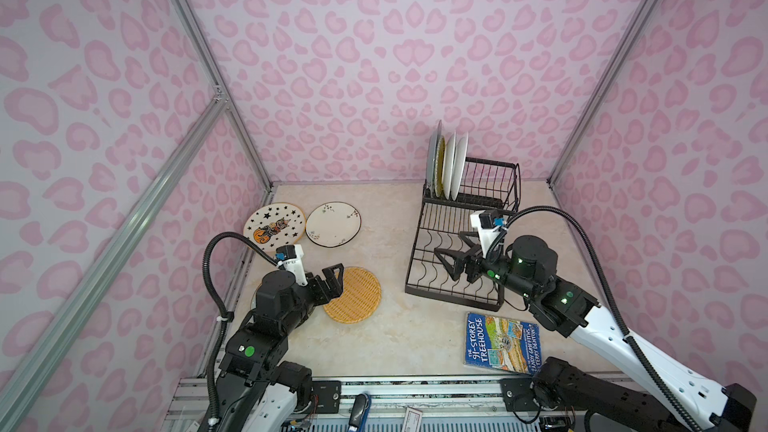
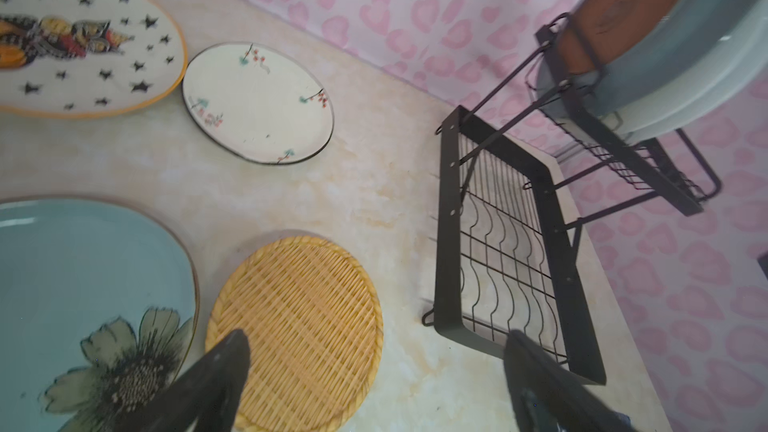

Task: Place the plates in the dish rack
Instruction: 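Reach the left gripper to the white berry-sprig plate while the right moves toward it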

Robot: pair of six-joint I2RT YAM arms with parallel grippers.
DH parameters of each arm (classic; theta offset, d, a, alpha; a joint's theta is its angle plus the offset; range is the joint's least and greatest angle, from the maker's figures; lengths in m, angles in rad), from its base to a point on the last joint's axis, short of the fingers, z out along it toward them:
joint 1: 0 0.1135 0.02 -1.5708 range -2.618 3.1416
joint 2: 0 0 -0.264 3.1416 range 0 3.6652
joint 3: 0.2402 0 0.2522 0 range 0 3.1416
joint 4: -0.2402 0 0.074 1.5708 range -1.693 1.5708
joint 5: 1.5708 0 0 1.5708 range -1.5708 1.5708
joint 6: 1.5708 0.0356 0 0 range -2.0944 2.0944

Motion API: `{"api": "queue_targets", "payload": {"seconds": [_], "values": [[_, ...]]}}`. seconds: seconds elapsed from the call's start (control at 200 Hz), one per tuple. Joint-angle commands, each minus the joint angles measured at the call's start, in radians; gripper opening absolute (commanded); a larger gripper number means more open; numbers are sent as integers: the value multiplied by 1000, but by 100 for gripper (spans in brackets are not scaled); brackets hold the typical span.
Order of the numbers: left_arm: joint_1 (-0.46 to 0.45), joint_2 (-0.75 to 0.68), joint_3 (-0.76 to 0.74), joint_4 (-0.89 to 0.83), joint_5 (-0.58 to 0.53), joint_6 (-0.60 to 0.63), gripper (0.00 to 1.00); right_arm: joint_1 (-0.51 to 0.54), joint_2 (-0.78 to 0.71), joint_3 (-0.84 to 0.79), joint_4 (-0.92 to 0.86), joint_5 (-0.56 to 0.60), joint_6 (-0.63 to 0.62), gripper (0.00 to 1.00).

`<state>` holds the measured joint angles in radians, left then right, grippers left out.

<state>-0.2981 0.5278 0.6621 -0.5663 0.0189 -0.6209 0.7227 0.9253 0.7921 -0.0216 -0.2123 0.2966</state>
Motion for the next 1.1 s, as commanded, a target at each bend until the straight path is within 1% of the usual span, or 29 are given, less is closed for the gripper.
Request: {"api": "queue_targets", "payload": {"seconds": [0.0, 0.045, 0.105, 0.17, 0.235, 0.375, 0.48, 0.59, 0.68, 0.77, 0.855, 0.95, 1.04, 1.095], "values": [[9, 44, -40, 19, 1, -176, 97, 23, 7, -107, 245, 14, -10, 97], [21, 83, -38, 47, 15, -197, 97, 39, 15, -155, 317, 14, -5, 97], [43, 147, -24, 91, 40, -203, 96, 70, 34, -202, 378, 42, -13, 98], [75, 222, -8, 132, 63, -201, 96, 104, 59, -225, 393, 65, -45, 98], [121, 306, 5, 182, 122, -195, 96, 137, 82, -235, 401, 96, -65, 97], [208, 466, 17, 315, 188, -191, 99, 170, 140, -275, 511, 90, -88, 97], [267, 617, 77, 366, 229, -177, 100, 173, 208, -320, 619, 76, -101, 97], [329, 773, 136, 420, 281, -189, 95, 173, 292, -335, 700, 52, -88, 97], [360, 881, 175, 471, 297, -195, 89, 175, 353, -341, 746, 53, -83, 97], [382, 975, 198, 508, 293, -204, 87, 174, 397, -342, 777, 56, -80, 97], [405, 1057, 214, 549, 308, -206, 85, 169, 417, -347, 817, 41, -69, 97], [427, 1148, 247, 574, 333, -193, 80, 169, 427, -347, 843, 20, -61, 97], [440, 1201, 253, 630, 352, -199, 76, 169, 438, -360, 875, 6, -54, 97], [444, 1221, 254, 656, 352, -197, 76, 168, 454, -358, 879, 1, -53, 97]]}}
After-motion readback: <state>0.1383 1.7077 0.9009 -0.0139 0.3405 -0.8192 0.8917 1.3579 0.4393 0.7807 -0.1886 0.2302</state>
